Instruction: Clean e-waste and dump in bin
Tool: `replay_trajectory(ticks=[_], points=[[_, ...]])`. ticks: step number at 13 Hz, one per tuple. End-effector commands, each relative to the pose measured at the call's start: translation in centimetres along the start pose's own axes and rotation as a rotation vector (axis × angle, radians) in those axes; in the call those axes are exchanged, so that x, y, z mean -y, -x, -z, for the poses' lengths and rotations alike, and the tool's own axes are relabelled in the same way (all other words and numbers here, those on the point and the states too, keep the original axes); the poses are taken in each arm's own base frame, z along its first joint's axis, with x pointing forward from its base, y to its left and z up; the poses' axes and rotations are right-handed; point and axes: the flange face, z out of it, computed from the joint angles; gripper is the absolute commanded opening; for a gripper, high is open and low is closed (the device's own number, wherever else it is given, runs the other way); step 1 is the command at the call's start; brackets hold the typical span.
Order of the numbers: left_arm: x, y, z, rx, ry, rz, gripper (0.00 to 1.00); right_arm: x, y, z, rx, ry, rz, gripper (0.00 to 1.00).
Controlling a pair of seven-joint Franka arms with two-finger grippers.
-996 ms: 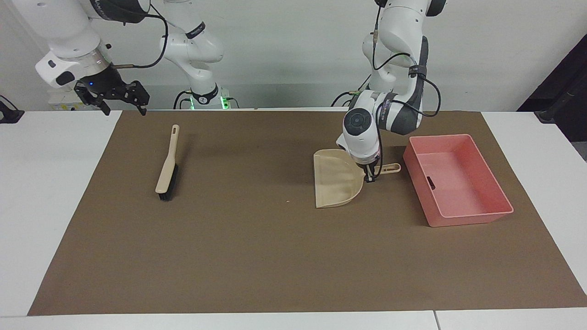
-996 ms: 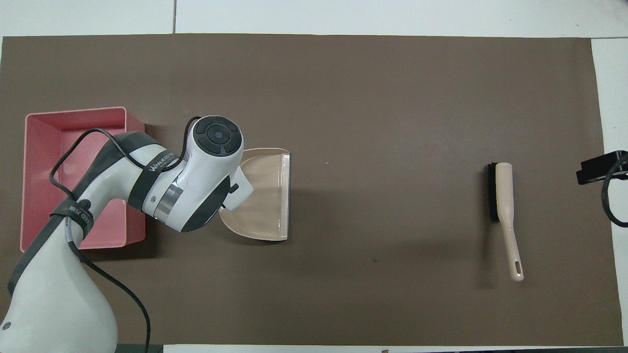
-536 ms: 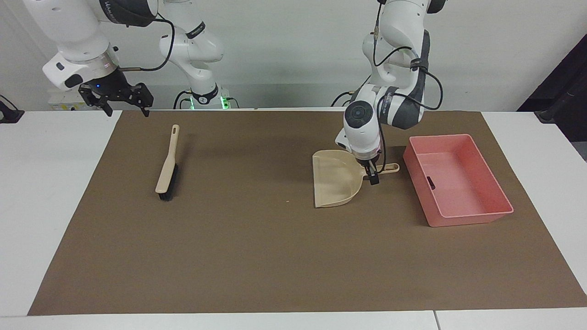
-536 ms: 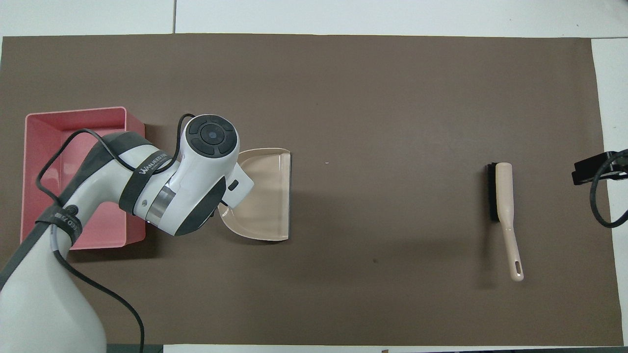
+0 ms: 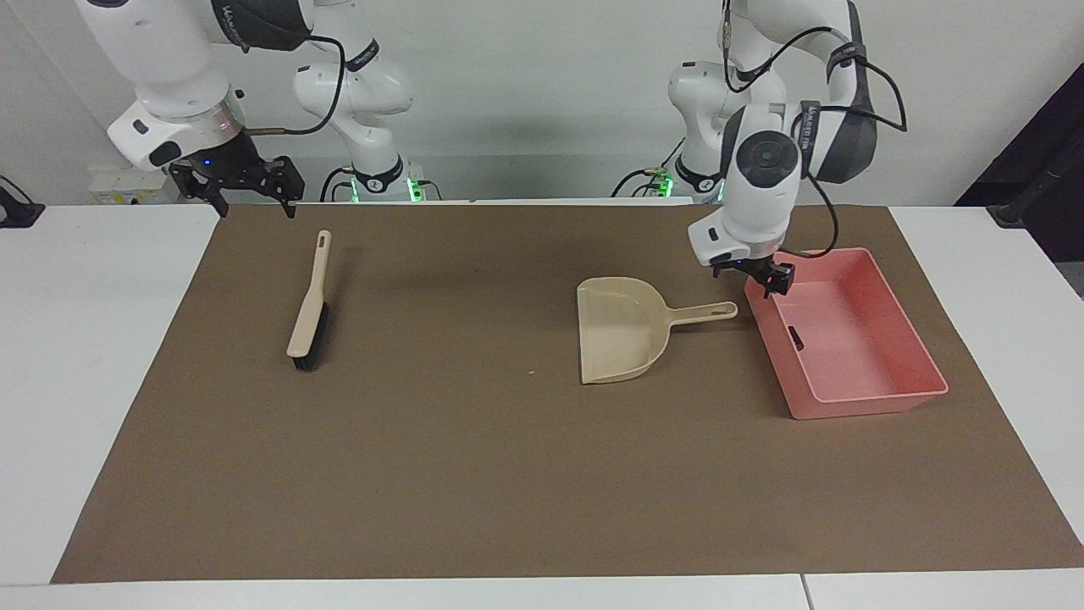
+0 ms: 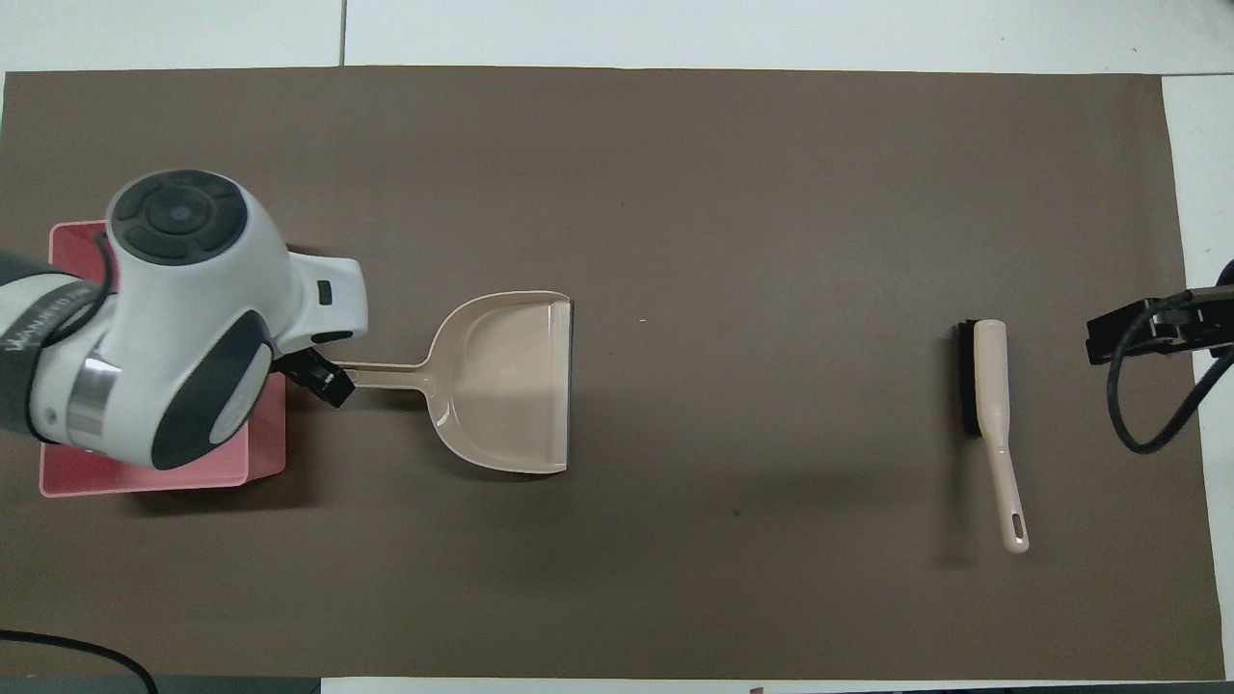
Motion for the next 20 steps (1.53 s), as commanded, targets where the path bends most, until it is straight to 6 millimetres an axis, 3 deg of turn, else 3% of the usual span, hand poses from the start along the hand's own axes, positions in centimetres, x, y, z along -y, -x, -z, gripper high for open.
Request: replay_trajectory(ticks=[1,6,9,12,14,16,20], points=[[4.1,1.3,2.7,-0.057,0.086,0.268,0.97,-0.6,0.5,0.0,0.002,-0.042,-0.025,0.99],[12.3,5.5,10.5,-0.186,0.173,0.430,0.97,-0.3,0.4,0.0,-0.007,-0.041,-0.054,0.99],[15.0,7.7,14.5,-0.221,0.202,0.480,0.98,-0.3,0.4,0.1,-0.008,-0.041,-0.053,0.99],[15.0,8.4,14.7,-0.190,0.211,0.482,0.98,-0.3,0.4,0.0,-0.007,-0.041,-0.053,0.99],[15.6,9.4,16.5,-0.201,0.210,0.487,0.98,-0.3,0.4,0.0,-0.008,-0.041,-0.051,0.99],[16.6,10.3,15.2,-0.184,0.214,0.460,0.98,-0.3,0.4,0.1,-0.010,-0.041,-0.048,0.99],[16.5,10.0,15.2,-0.193,0.211,0.455,0.98,-0.2,0.4,0.2,-0.013,-0.040,-0.051,0.99]])
